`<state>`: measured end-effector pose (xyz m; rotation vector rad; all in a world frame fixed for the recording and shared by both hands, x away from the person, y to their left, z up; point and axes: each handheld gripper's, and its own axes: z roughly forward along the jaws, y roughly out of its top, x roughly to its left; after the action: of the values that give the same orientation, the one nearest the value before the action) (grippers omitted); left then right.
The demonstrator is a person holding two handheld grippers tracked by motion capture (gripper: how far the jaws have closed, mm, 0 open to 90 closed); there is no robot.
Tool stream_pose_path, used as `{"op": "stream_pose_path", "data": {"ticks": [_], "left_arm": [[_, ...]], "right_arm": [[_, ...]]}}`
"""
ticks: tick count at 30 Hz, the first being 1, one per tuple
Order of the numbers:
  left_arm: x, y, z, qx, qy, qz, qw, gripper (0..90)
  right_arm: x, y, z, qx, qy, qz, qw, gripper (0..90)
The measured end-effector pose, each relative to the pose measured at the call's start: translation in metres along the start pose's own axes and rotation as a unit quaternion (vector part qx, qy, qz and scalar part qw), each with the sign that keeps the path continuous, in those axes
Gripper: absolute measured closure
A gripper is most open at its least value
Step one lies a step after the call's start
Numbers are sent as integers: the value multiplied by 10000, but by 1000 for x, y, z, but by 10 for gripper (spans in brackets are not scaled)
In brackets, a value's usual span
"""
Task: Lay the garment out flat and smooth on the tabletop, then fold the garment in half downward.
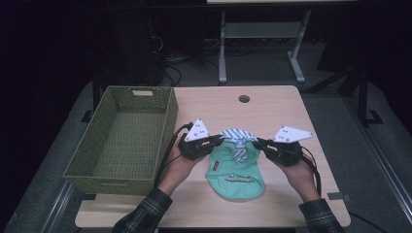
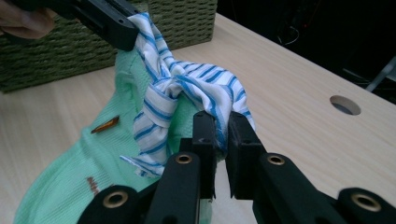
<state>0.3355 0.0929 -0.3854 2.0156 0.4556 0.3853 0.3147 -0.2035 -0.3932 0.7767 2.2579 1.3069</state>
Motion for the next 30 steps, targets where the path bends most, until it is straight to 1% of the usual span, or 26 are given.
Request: {"op": "stream_pose_path", "data": {"ticks": [1,2,4,5,6,8,9,10,11,13,16,19,21,23,26,28,30], "left_arm": [[-2,-2,1,43,-29,48,10000,832],[-4,-5,1,66,-56,59,9999,832],[-9,-9,1,127,-103,99,9998,831],[-12,-11,1,157,-117,122,9997,831],[-14,-13,1,183,-125,143,9997,830],[-17,-16,1,251,-113,187,9994,830],[-18,-18,1,261,-113,185,9994,830],[-19,-19,0,279,-114,172,9994,830],[-19,-20,0,292,-129,164,9994,830],[-20,-24,-2,276,-181,86,9994,830],[-23,-27,-5,267,-236,105,9993,828],[-28,-31,-8,320,-278,113,9990,826],[-30,-34,-10,352,-290,123,9989,822],[-34,-37,-11,376,-324,114,9987,819],[-43,-42,-12,476,-412,115,9979,813],[-48,-45,-13,525,-493,95,9974,807],[-51,-49,-13,606,-519,126,9967,804]], "right_arm": [[1,-3,0,39,21,-5,10000,827],[4,-7,-1,20,31,2,10000,827],[6,-13,-1,120,79,-7,9999,826],[9,-16,-2,146,104,35,9998,827],[11,-18,-2,134,98,4,9999,827],[14,-23,-2,190,140,40,9997,826],[16,-24,-1,257,165,70,9995,826],[17,-25,-1,276,165,48,9995,826],[18,-26,-1,242,178,36,9995,826],[20,-28,-1,234,239,87,9994,826],[25,-31,-3,243,321,99,9991,825],[30,-33,-5,294,393,98,9987,823],[33,-35,-6,246,421,90,9988,820],[37,-39,-8,291,494,157,9982,812],[43,-46,-10,333,534,142,9979,806],[46,-50,-12,371,584,171,9975,799],[48,-54,-15,383,607,215,9972,790]]}}
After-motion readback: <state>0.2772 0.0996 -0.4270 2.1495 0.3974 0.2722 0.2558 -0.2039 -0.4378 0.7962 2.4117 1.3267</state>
